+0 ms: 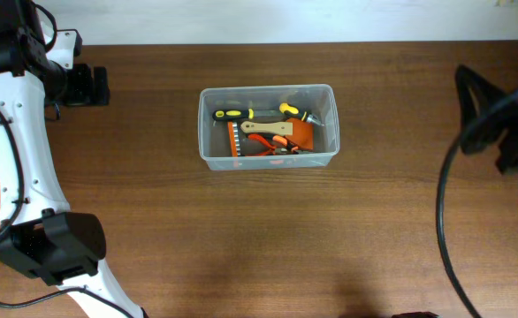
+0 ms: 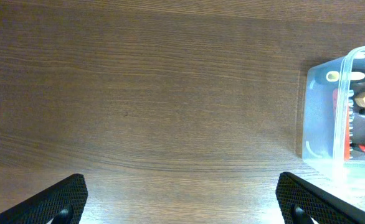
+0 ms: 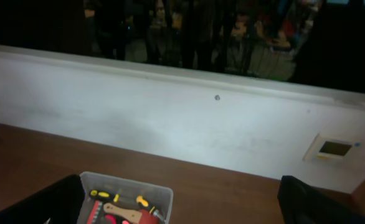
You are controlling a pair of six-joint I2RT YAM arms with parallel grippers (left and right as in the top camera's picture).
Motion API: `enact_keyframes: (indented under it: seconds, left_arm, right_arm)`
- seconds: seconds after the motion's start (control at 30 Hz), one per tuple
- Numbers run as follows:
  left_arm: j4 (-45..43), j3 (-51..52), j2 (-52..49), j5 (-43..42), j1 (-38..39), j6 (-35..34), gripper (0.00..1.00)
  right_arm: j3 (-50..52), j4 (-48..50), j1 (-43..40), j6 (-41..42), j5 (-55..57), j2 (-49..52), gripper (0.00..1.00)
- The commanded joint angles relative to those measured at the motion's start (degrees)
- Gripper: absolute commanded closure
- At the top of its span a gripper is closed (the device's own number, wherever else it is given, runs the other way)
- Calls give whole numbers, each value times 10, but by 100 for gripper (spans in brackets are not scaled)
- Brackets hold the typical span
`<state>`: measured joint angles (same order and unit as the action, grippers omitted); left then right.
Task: Pack container
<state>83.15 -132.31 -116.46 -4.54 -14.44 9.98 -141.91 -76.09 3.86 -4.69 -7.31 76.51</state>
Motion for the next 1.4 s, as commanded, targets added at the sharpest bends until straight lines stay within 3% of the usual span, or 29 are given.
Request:
enact_keyframes:
  seconds: [0.0, 0.27, 0.5, 0.67, 0.83, 1.0, 1.37]
  left_arm:
    - [0, -9, 21, -6, -1, -7, 1]
    - [0, -9, 21, -6, -1, -7, 1]
    - [0, -9, 21, -6, -1, -7, 1]
    - [0, -9, 21, -6, -1, -7, 1]
    - [0, -9, 21, -6, -1, -7, 1]
    - [0, -9, 21, -6, -1, -7, 1]
    - [0, -9, 21, -6, -1, -7, 1]
  right_arm:
    - [2, -8, 3, 2, 3, -6, 1]
    - [2, -19, 3, 2, 3, 0, 1]
    - [3, -97, 2, -3, 38, 11, 1]
    - [53, -90, -16, -9, 47, -34, 1]
    - [209, 23, -48, -10, 54, -159, 1]
    - [439, 161, -59, -11, 69, -313, 1]
    - [933, 330, -58, -9, 73, -562, 1]
